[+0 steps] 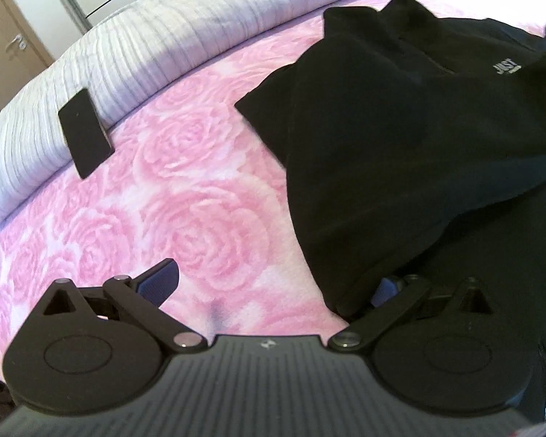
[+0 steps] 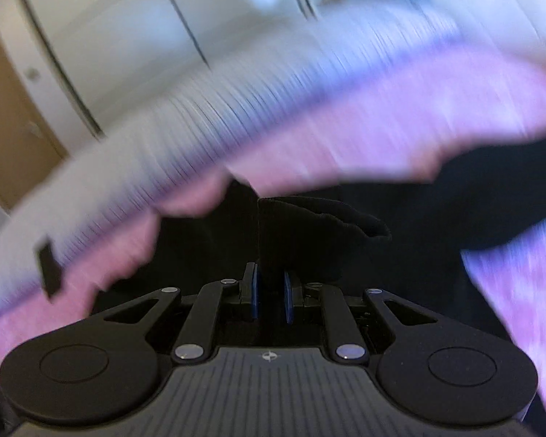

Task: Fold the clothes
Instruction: 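Lay the folded hem on the jacket and open the right gripper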

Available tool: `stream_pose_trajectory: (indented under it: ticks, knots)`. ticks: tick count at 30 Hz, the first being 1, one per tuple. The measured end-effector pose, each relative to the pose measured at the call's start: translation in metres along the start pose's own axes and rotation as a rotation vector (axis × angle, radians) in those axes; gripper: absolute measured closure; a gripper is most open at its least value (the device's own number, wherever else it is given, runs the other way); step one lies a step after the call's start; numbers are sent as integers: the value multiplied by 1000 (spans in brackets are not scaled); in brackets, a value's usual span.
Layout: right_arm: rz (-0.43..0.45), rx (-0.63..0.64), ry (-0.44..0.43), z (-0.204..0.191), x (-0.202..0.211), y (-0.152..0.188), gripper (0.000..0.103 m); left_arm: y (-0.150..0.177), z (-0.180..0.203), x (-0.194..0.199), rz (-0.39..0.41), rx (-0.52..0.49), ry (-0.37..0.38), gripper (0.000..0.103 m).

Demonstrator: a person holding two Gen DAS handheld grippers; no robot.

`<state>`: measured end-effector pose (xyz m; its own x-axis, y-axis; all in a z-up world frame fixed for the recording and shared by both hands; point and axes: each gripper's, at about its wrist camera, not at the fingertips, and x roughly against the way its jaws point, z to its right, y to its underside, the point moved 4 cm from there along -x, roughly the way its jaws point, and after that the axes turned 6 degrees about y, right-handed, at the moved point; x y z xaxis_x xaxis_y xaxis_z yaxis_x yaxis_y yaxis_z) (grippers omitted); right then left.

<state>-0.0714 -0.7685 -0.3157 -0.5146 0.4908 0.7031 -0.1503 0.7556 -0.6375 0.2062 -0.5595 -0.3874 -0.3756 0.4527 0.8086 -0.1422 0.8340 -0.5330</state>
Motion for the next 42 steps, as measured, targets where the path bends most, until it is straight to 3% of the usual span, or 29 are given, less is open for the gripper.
stream_pose_trajectory:
  ticks: [3, 8, 10, 11, 13, 16, 17, 19, 22, 24, 28, 31, 34, 38, 42]
  knots:
    - [-43, -10, 17, 7, -7, 10, 88, 0, -4, 3, 12, 5, -8, 1]
    - [8, 18, -42, -7, 7, -10, 86, 3, -4, 2, -22, 60, 8, 1]
    - [7, 34, -38, -6, 4, -13, 84, 6, 0, 5, -24, 60, 17, 1]
    - [-10, 38, -22, -1, 0, -10, 78, 8, 2, 6, -25, 61, 21, 1]
    - [-84, 37, 53, 15, -14, 1, 74, 12, 6, 11, -26, 66, 26, 1]
    - [-207, 10, 247, 42, -22, 19, 66, 17, 8, 23, -16, 86, 52, 1]
    - [-217, -12, 284, 48, -17, 23, 59, 18, 9, 28, -10, 95, 63, 1]
    - [-204, -29, 355, 52, -6, 24, 58, 17, 9, 42, 17, 119, 84, 1]
    - [-138, -25, 388, 41, 13, 12, 58, 13, 5, 61, 85, 177, 78, 1]
    - [-84, 25, 303, 16, 16, -1, 54, 9, -3, 65, 121, 255, 67, 1]
    - [-81, 242, -66, -67, -13, -26, 52, -1, -19, 51, 142, 427, 57, 1]
    - [-161, 415, -293, -144, -51, -29, 52, 3, -18, 22, 40, 468, 50, 2]
    - [-251, 542, -446, -217, -91, -26, 52, 13, -10, -3, -38, 468, 52, 4]
    - [-388, 631, -497, -297, -140, -15, 45, 28, -6, -5, -18, 493, 64, 4]
    - [-622, 732, -403, -336, -187, 11, 43, 35, -4, 1, 19, 518, 77, 4]
